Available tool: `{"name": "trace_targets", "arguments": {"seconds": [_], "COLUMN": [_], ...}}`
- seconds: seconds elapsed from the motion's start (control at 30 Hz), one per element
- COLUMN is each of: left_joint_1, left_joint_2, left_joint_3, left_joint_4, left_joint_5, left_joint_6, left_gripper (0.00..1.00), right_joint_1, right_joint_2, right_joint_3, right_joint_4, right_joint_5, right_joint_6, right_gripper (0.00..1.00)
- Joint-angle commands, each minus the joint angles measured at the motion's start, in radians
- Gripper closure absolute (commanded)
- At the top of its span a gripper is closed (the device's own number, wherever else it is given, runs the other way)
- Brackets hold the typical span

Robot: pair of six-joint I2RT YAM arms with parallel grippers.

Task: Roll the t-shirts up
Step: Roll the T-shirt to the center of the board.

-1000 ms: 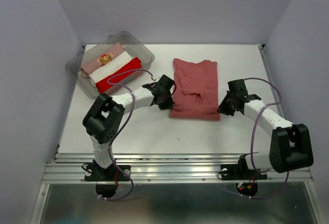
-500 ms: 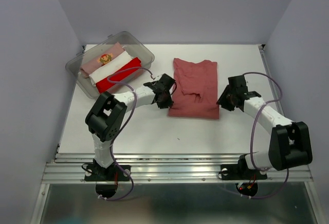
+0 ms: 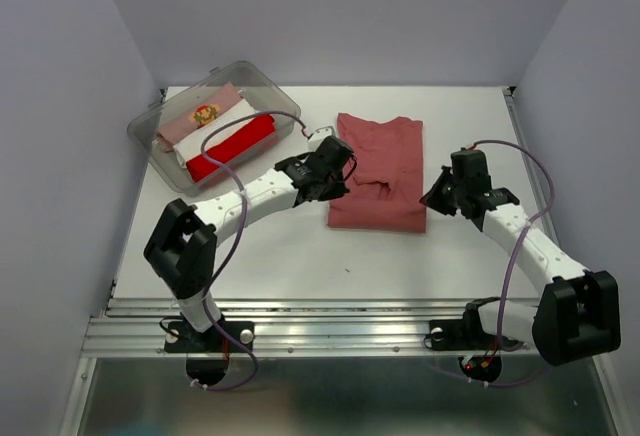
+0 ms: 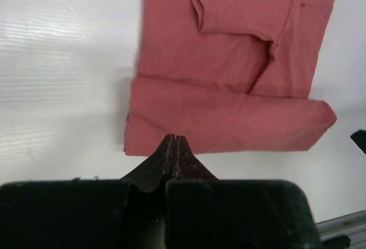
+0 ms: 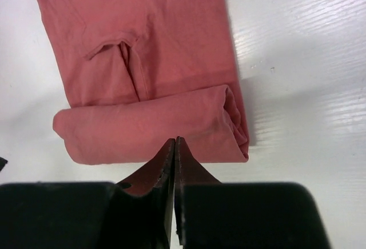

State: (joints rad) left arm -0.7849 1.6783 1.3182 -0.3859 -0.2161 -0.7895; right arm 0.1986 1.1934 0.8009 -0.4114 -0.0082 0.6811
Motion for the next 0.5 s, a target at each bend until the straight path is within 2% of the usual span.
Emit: {"name": "trace_targets", "arguments": {"seconds": [0.0, 0.13, 0.27, 0.47], "left_joint_1": [-0.045, -0.050, -0.045, -0.027], "left_joint_2": [0.043, 0.104, 0.178, 0.268], "left_joint_3": [0.030, 0.045, 0.041, 0.038], "left_joint_4": [0.036, 0.078, 0.129, 0.133], "left_joint_5": [0.059, 0.078, 0.063, 0.031], "left_joint_6": [0.024, 0.029, 0.062, 0.076], "left_gripper": [1.00, 1.00, 1.00, 1.00], "right_joint_1": [0.025, 0.025, 0.025, 0.025], "right_joint_2": [0.032, 0.075, 0.184, 0.328], "right_joint_3": [-0.012, -0.008, -0.002, 0.017], "right_joint_4": [0.051, 0.069, 0.100, 0.163], "right_joint_5": [-0.061, -0.053, -0.026, 0.086], "right_joint_6": [-0.006, -0.011, -0.022, -0.037], "right_gripper": [0.98, 0.99, 0.99, 0.99]}}
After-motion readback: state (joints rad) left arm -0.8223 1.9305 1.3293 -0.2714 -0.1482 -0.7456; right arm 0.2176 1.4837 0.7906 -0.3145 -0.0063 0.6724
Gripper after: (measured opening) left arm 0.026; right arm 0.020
